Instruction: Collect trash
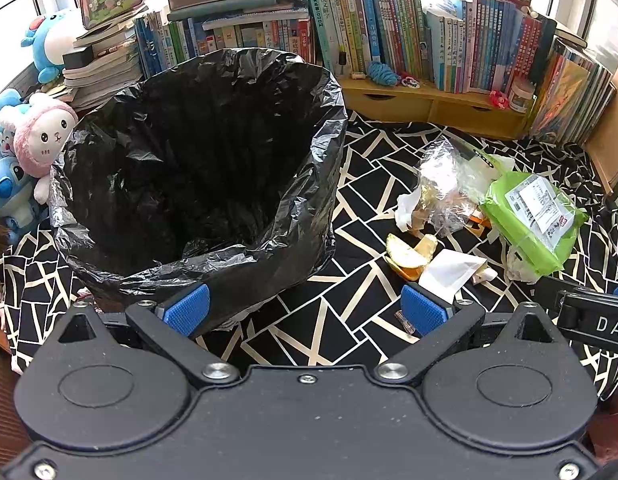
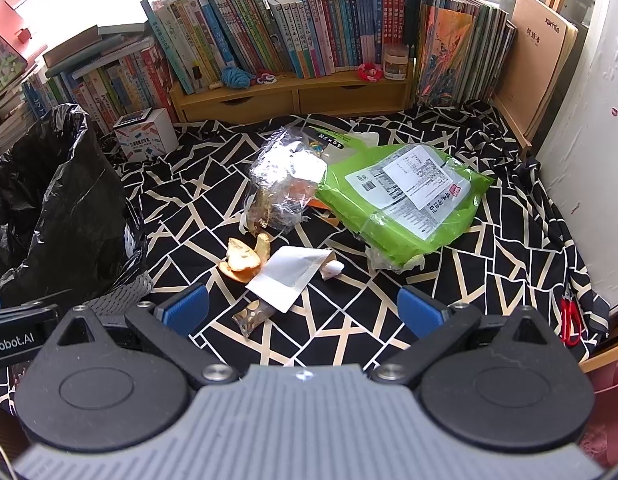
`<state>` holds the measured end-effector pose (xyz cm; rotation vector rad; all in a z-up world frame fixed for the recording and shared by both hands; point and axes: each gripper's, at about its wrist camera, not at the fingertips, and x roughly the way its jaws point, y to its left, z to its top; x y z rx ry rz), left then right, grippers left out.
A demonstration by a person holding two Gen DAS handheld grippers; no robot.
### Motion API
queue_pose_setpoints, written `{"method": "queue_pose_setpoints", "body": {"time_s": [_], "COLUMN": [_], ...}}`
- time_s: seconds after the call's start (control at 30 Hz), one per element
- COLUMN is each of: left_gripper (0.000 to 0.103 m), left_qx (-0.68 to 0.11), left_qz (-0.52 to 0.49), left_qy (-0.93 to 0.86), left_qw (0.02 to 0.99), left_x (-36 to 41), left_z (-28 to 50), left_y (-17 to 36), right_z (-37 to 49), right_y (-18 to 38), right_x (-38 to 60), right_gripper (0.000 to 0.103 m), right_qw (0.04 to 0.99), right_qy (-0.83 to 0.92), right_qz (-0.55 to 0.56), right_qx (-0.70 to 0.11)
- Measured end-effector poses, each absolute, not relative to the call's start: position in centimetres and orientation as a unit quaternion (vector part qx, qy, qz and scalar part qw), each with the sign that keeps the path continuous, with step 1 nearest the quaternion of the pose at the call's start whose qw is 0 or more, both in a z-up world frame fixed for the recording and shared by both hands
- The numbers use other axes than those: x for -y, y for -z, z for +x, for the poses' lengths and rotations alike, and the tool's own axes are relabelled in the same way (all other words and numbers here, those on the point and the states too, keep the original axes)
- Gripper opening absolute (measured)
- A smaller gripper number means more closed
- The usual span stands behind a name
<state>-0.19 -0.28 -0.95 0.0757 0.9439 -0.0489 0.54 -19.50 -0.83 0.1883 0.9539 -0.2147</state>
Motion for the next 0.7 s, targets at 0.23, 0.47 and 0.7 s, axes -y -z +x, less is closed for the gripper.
{"method": "queue_pose_setpoints", "body": {"time_s": [0.23,0.47,0.7], "left_gripper": [0.102,0.102,0.102], "left_qx": [-0.455,-0.455,-0.455], "left_qz": [0.036,0.036,0.037], "left_qy": [0.023,0.023,0.023], "left_qw": [0.89,0.889,0.889], "left_x": [0.31,0.29,0.29], "left_z": [-0.2,-0.14,-0.12], "left_y": [1.0,0.95,0.95], "right_z": [0.47,0.55,0.66], "right_y": [0.95,1.0,1.05], "right_x": [19.57,19.61,19.58], "right_gripper": [0.103,0.103,0.103], "right_qw": [0.878,0.878,0.877], "right_qy": [0.104,0.103,0.103], "right_qz": [0.091,0.091,0.091], "right_qx": [-0.459,-0.459,-0.46]}}
